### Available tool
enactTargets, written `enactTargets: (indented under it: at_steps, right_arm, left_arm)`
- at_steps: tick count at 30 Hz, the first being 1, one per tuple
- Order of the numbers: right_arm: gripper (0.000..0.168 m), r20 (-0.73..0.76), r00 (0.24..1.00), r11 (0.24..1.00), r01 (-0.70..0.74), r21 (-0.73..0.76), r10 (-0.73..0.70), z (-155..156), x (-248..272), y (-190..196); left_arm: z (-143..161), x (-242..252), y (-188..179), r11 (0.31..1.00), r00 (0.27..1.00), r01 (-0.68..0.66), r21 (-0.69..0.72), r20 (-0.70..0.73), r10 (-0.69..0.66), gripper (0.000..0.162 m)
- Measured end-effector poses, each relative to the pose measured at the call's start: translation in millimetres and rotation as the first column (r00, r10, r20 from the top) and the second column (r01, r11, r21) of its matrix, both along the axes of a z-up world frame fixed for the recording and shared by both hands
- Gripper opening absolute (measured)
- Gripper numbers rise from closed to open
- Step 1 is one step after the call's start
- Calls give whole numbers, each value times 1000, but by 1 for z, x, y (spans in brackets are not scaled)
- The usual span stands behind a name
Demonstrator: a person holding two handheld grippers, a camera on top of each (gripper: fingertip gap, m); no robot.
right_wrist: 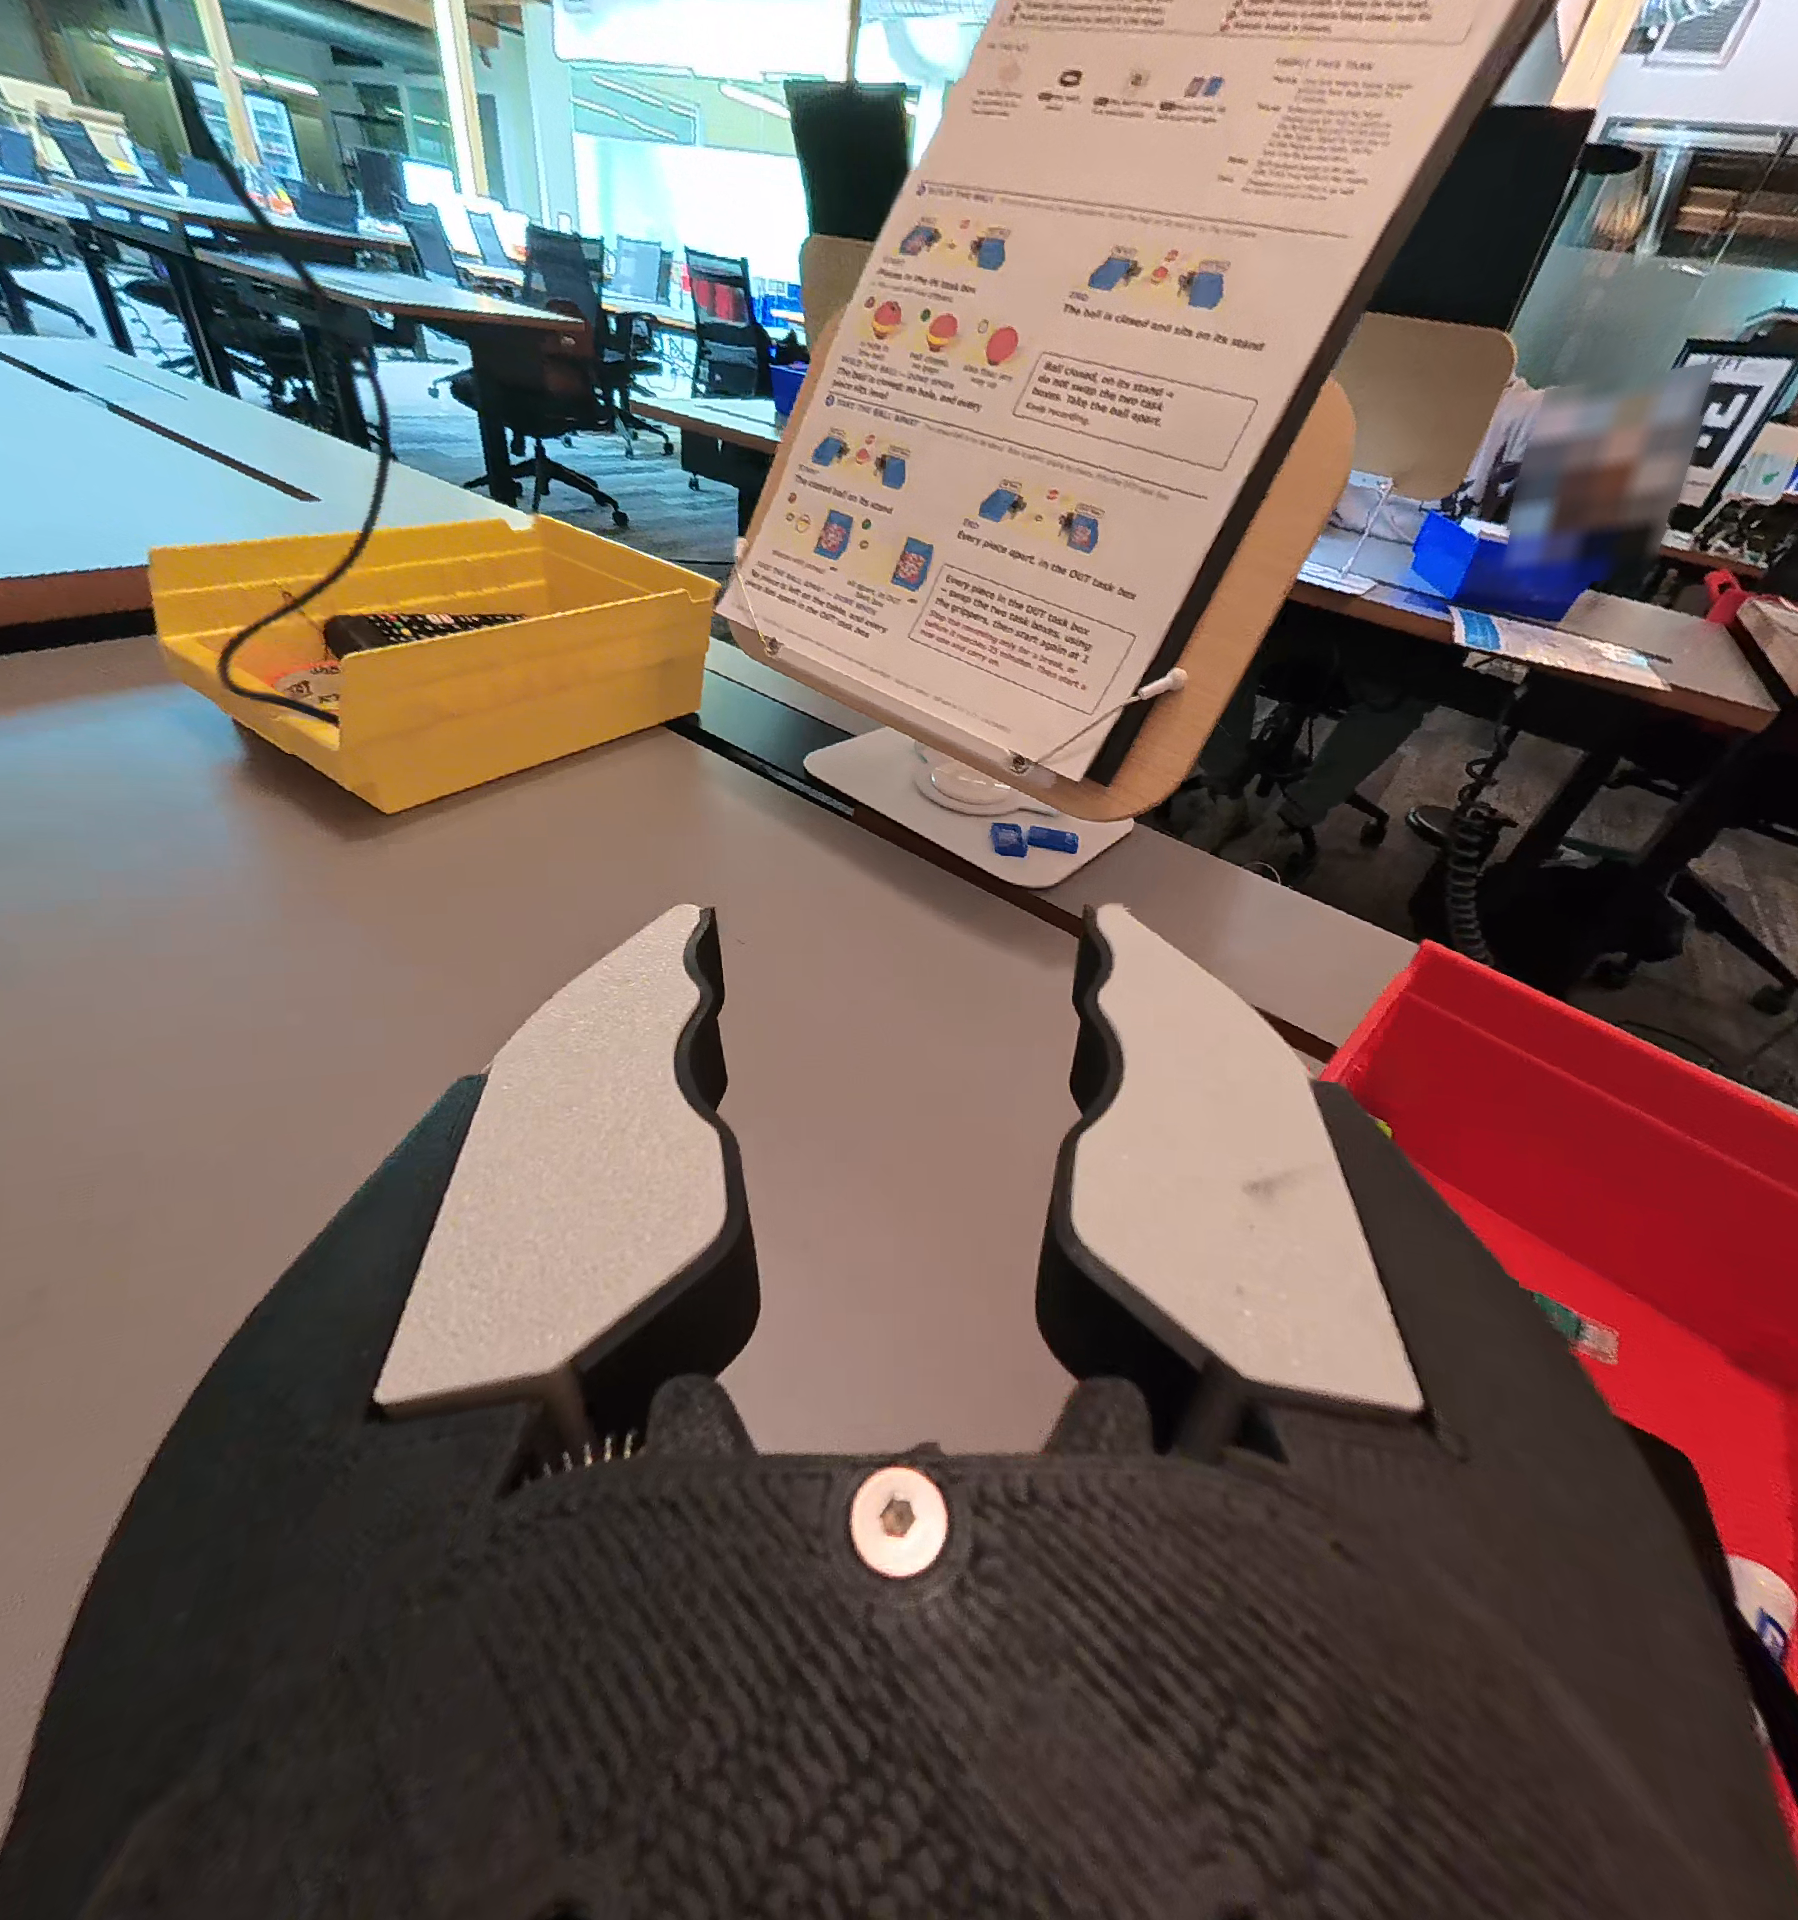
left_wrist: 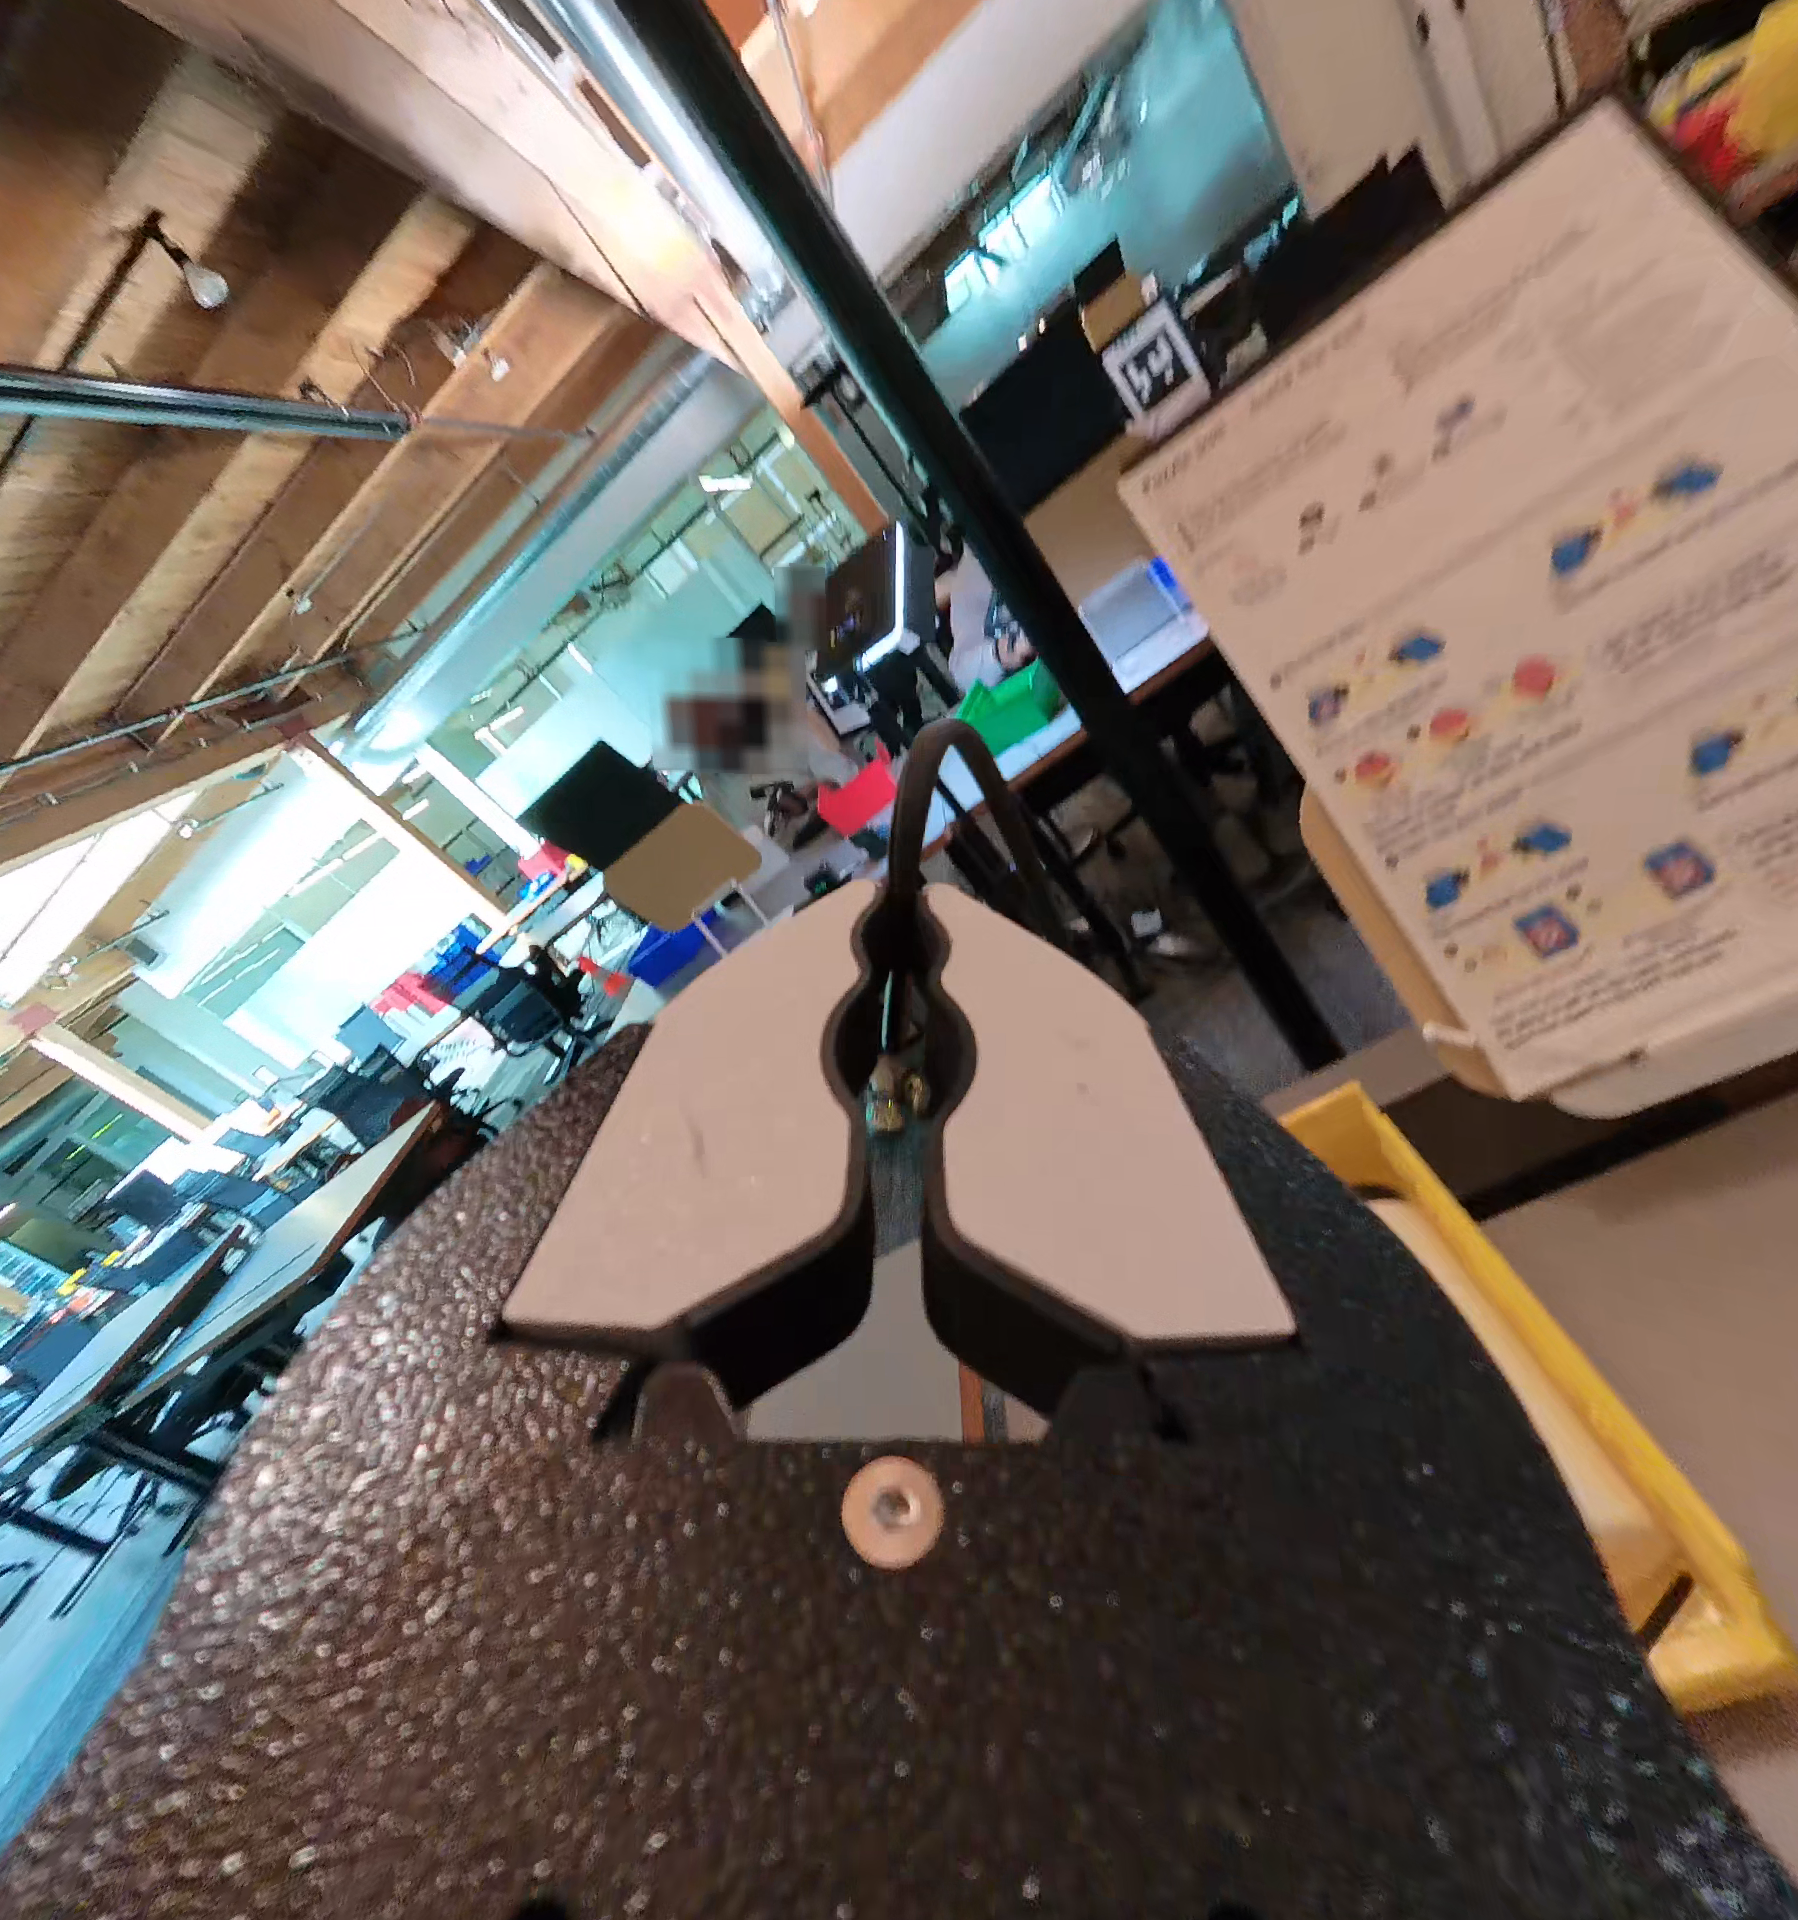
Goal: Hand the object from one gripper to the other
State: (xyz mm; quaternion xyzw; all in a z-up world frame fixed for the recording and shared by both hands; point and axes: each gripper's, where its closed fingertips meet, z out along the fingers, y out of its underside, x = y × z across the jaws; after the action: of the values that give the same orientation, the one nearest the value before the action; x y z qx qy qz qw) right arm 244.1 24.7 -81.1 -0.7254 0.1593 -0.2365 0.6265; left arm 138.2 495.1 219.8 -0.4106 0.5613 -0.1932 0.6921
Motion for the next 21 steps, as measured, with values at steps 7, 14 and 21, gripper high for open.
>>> enactTargets:
  at_steps: [7,14,21]
  right_arm:
    - [68,65,986,988,-152,-37,154,1,-35,38]
    - [80,106,915,907,-402,124,390,25,-106,123]
    - [86,191,936,943,-319,93,297,35,-109,174]
  left_arm:
    - [96,-25,-66,980,960,190,-55,218,-174,2]
    - [112,-32,-174,792,807,577,-198,287,-516,3]
    - [60,-48,-258,506,601,797,-329,351,-718,2]
